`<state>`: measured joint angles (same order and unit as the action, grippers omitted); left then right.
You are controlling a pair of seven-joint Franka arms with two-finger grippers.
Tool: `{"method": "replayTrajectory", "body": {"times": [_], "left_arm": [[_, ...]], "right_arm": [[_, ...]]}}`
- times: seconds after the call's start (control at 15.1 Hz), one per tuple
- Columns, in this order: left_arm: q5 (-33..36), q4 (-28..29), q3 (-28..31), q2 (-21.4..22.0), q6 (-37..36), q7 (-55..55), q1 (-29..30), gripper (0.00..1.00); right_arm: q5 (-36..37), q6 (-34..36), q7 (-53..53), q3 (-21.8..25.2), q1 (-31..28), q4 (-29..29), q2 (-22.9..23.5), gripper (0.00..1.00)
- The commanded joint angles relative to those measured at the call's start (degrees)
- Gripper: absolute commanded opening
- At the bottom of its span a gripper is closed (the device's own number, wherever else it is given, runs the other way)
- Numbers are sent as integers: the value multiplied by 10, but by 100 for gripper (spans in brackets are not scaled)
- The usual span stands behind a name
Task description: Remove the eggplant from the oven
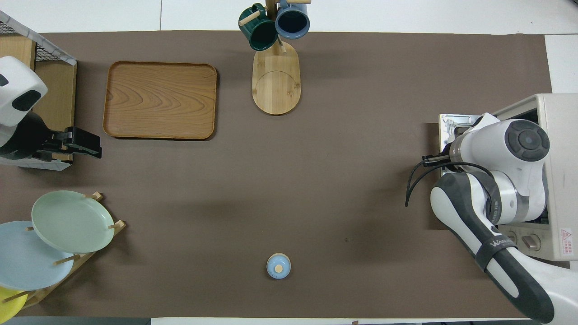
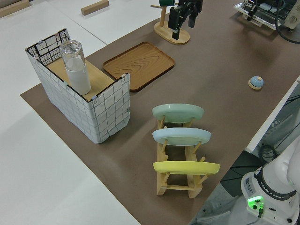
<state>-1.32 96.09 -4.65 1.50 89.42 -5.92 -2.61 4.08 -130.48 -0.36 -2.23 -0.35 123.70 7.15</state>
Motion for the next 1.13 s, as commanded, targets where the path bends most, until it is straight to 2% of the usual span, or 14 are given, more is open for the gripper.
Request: {"method": "replayTrajectory", "body": {"times": [0.0,0.33,0.6,0.93,0.99,1.06], "left_arm": [[1,1,-3,7,-3,-4,5,100],[1,1,-3,7,-3,-4,6,100],[1,1,-3,7,-3,-4,5,100],[1,1,-3,7,-3,-4,5,100],[1,1,-3,7,-3,-3,6,100],[1,1,-3,7,-2,-4,5,100]], "right_arm": [[10,12,12,7,3,-7,-1,0],[0,17,11,7,3,-12,-3,0],[-5,74,14,-12,4,-65,1,0],[-3,84,12,-14,1,-69,2,0],[-3,90,12,-14,-1,-69,1,40],[-2,96,9,-14,-5,-69,-1,56]]}}
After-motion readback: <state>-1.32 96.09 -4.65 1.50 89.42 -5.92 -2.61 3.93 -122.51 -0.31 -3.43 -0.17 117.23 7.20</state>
